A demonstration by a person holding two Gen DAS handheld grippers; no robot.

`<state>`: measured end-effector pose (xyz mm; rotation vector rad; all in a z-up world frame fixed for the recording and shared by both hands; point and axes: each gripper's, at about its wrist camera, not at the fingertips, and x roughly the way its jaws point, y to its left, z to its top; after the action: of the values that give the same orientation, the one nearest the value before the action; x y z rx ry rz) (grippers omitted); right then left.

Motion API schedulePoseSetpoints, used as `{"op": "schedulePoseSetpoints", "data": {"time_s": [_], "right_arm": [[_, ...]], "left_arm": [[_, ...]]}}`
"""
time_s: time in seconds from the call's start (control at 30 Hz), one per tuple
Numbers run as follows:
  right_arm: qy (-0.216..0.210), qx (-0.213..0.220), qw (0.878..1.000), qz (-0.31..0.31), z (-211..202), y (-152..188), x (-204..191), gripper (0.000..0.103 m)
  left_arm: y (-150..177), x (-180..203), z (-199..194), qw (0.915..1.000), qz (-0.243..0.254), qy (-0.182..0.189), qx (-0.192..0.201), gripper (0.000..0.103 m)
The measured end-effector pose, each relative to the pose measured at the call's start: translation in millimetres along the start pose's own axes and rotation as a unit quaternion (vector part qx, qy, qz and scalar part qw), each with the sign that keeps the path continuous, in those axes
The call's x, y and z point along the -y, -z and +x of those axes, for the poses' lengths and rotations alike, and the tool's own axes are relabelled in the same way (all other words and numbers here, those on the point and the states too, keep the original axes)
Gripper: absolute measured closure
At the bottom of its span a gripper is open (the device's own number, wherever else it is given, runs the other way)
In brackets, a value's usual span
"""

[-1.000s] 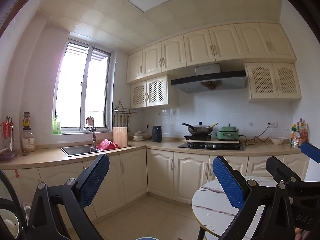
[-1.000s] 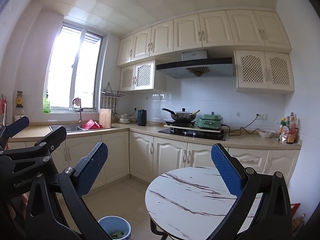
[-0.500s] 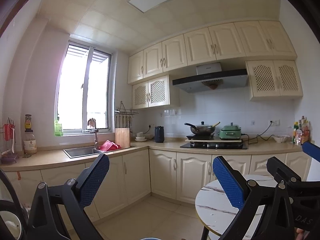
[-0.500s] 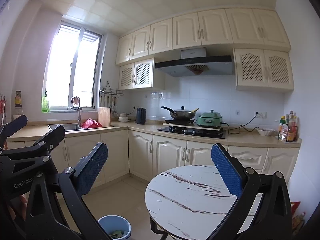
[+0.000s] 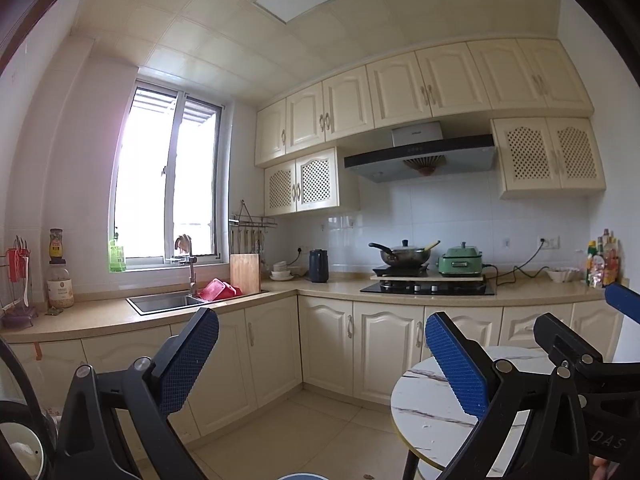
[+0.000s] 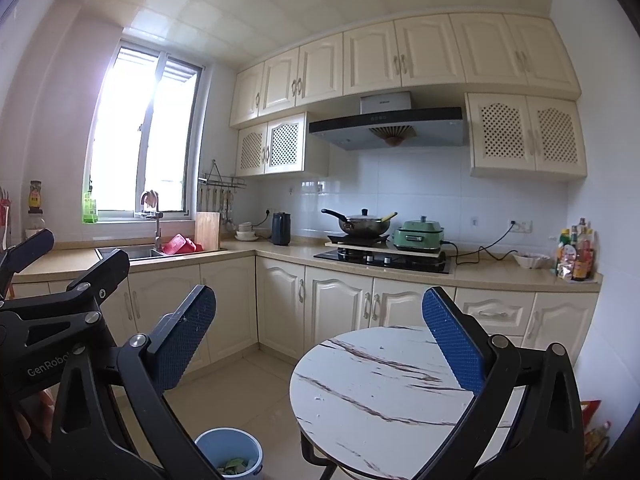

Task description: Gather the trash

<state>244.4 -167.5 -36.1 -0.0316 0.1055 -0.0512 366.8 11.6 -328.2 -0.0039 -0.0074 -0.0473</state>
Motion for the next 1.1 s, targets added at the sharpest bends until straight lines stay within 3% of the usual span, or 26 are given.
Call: {"op": "schedulePoseSetpoints", "data": {"time_s": [0.33,1.1], "right_arm": [[0.000,-0.003,1.000,0.001,-1,3,1,0.000],[0.000,-0.005,1.000,0.003,-1,5,3,0.000]], "left_arm": [[-27,-15,4,1.0000,0.003,0.005,-0.002,0.001],[-50,-33,9,0.9999,0.004,0.012,-0.004,0.001]]}}
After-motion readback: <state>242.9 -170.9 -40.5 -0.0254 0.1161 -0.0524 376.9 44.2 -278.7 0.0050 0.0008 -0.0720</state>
